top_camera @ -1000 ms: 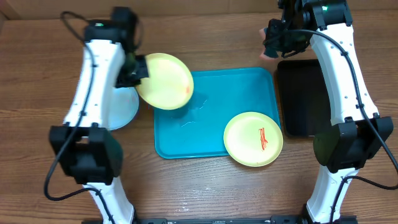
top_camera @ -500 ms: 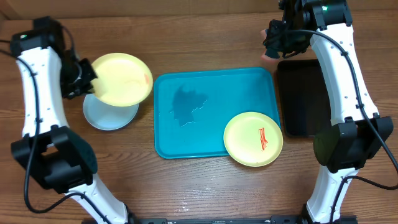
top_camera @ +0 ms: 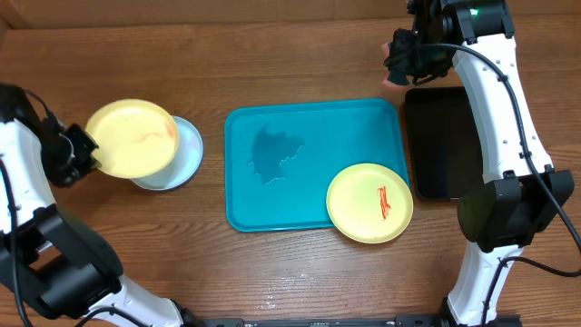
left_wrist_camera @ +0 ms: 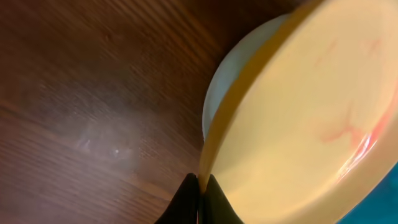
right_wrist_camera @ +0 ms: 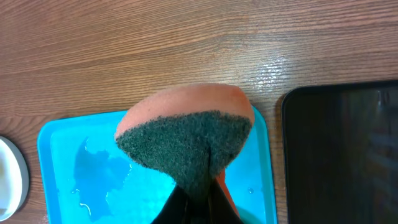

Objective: Clean dirty plates on tray and stack at the side
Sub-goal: 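Carry the yellow plate left and stack it on the white plate, then move left gripper to second yellow plate rim and pull it center, then scrub the second yellow plate with the sponge in the right gripper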

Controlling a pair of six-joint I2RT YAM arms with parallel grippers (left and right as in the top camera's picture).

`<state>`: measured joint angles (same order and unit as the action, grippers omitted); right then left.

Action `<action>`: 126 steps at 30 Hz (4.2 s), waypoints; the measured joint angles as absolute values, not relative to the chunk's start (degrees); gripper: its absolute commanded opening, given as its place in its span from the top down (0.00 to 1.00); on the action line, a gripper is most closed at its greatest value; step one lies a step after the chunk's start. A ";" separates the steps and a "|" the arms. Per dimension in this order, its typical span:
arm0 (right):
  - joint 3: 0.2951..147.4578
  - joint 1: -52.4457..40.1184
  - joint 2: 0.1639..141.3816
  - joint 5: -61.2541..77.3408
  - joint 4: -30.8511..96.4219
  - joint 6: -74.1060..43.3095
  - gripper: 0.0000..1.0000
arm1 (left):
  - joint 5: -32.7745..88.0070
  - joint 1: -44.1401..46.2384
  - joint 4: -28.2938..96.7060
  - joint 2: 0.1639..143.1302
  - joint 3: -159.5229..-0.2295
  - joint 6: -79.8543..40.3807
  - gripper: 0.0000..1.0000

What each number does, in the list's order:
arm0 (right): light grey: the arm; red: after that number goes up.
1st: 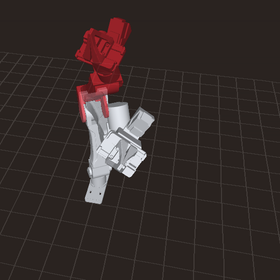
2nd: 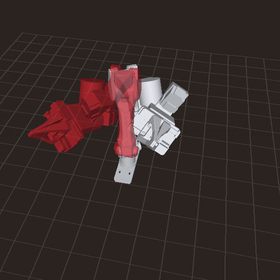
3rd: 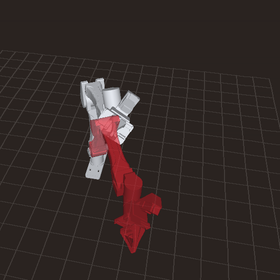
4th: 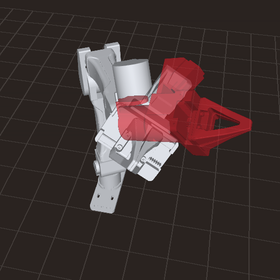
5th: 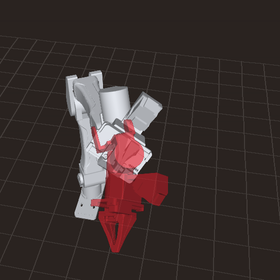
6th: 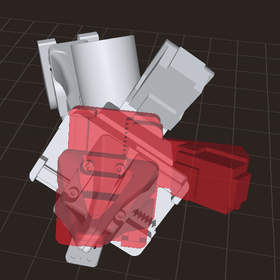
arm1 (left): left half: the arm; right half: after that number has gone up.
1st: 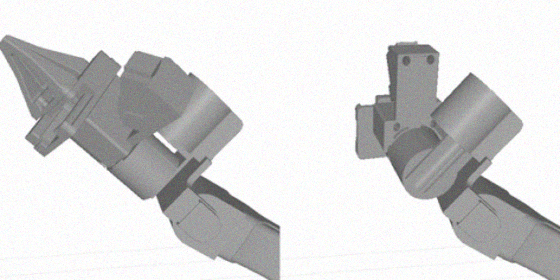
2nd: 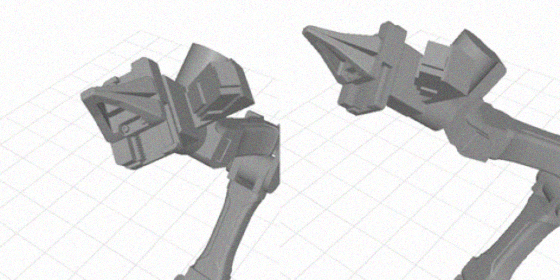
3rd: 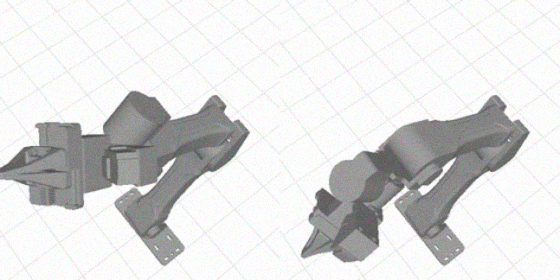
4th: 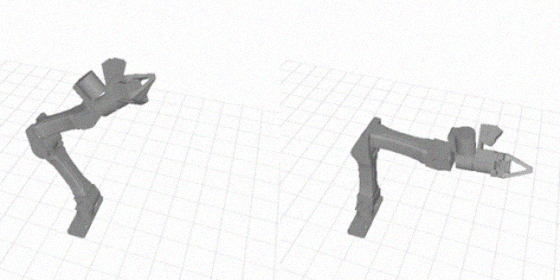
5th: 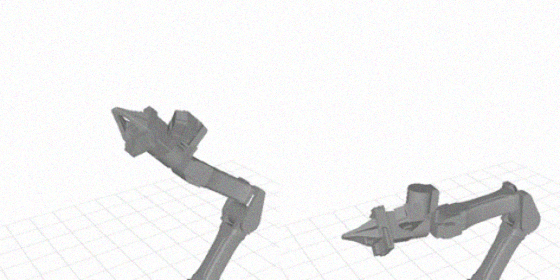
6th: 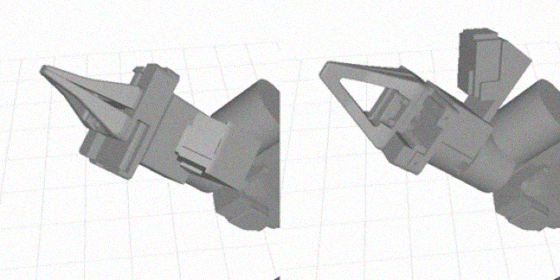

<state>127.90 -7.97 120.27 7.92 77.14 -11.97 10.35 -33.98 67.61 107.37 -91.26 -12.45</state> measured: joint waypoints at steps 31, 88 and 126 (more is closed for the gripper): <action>127.90 -7.97 120.27 7.92 77.14 -11.99 0.96 | 8.21 -26.55 52.80 107.13 -74.85 -17.28 0.49; 127.90 -7.97 120.27 7.90 77.65 -12.01 0.96 | 24.47 35.27 57.21 122.63 -88.47 -15.49 0.96; 112.09 -21.74 120.55 10.72 67.85 -16.47 0.96 | 5.50 19.59 56.99 121.19 -90.04 -28.27 0.96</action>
